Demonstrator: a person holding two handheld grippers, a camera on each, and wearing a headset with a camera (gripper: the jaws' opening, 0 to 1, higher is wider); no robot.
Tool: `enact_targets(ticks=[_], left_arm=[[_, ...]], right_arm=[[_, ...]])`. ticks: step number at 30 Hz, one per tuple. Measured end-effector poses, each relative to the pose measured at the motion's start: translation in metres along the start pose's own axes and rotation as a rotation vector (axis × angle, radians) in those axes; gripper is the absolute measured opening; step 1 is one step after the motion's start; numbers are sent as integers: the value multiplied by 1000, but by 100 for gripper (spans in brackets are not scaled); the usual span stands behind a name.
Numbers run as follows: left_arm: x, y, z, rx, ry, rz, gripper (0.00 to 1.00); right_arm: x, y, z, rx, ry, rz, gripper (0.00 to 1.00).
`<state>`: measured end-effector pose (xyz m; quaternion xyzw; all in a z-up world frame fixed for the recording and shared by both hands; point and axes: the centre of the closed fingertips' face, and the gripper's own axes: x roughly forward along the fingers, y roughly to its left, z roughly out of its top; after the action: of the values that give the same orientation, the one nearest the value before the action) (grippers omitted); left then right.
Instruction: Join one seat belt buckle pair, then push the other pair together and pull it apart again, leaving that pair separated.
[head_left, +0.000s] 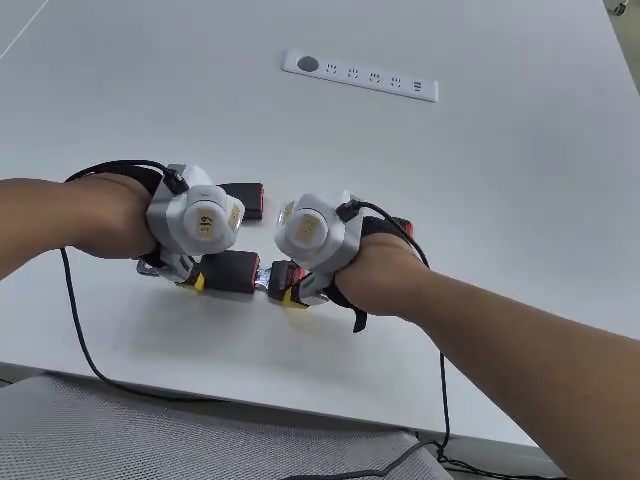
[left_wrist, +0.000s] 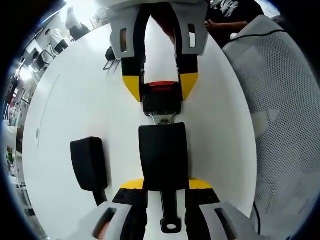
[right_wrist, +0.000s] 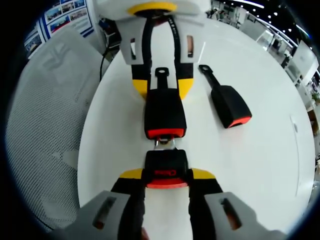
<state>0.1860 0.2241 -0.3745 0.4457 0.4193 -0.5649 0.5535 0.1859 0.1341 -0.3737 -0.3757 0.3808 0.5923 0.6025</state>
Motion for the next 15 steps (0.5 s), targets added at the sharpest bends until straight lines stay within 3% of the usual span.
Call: enact_targets(ticks=[14, 15], left_arm=[[0, 1, 0, -5, 7, -1, 28], [0, 0, 2, -9, 1, -4, 28]], right_arm=[[1, -1, 1, -9, -42, -8, 31], [2, 1, 23, -29, -161, -4, 31]])
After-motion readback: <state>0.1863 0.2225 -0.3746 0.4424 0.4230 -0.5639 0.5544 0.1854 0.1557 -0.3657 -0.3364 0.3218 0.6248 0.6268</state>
